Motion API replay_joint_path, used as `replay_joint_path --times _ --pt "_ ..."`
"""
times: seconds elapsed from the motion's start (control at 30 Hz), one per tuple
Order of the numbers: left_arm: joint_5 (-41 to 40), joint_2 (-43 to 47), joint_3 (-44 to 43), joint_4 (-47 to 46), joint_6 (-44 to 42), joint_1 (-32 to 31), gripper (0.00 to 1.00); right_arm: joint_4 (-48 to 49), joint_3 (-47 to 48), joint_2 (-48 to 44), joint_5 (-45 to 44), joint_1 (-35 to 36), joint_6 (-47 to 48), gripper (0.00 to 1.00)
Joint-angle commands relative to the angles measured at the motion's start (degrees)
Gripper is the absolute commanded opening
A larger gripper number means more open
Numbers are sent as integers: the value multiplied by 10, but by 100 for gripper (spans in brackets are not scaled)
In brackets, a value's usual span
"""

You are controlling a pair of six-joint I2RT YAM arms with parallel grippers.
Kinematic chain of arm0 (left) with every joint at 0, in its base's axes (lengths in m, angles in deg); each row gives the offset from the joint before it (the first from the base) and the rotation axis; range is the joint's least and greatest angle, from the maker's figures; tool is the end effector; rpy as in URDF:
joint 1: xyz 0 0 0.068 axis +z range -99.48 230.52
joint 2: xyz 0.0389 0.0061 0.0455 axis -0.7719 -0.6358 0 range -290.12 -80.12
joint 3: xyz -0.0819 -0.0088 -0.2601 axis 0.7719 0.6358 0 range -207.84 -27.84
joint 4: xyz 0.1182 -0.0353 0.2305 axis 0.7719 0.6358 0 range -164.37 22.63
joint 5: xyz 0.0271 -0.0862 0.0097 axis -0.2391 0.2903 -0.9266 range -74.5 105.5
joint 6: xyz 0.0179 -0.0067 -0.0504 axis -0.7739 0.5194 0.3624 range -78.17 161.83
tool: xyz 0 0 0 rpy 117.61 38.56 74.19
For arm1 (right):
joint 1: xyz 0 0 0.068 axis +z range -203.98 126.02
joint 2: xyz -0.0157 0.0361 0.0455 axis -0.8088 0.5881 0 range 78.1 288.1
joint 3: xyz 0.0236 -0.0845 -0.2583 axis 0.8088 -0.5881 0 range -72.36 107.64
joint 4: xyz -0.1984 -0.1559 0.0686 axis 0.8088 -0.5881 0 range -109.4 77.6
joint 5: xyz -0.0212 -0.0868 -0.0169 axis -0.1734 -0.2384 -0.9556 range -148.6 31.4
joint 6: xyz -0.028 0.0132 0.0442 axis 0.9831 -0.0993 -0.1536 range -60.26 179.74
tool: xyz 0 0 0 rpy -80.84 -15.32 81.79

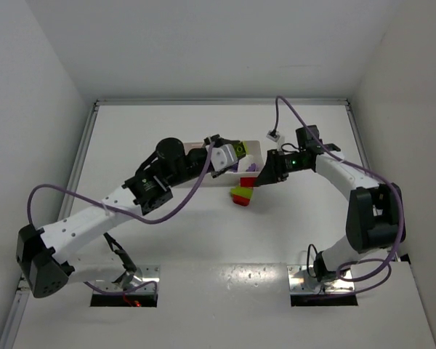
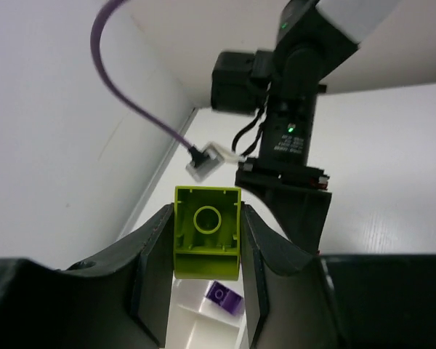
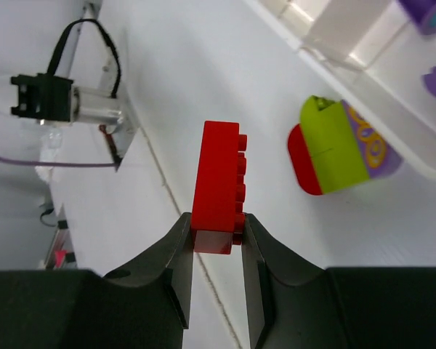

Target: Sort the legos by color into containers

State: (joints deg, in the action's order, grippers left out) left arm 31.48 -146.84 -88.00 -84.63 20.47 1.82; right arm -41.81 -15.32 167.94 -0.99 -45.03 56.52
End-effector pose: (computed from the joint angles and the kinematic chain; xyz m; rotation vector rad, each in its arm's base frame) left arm 0.1734 -0.2122 0.3946 1.0595 1.1144 -0.5908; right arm 0.2928 0.0766 0.2128 -0.4517 2.4112 1.3929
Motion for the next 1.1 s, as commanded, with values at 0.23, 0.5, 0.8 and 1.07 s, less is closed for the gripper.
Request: replay_joint_path --times 0.23,0.5,0.8,1.07 --pt "-133 -236 -148 133 196 110 0 39 86 -41 -108 -16 -18 0" --pt "-92 -341 -225 181 247 162 0 22 106 -59 -140 -26 1 0" --pt "-68 -382 -231 220 253 174 32 16 111 -59 -145 -38 13 0" --pt "-66 -357 -225 211 273 204 83 22 121 -47 -151 -38 13 0"
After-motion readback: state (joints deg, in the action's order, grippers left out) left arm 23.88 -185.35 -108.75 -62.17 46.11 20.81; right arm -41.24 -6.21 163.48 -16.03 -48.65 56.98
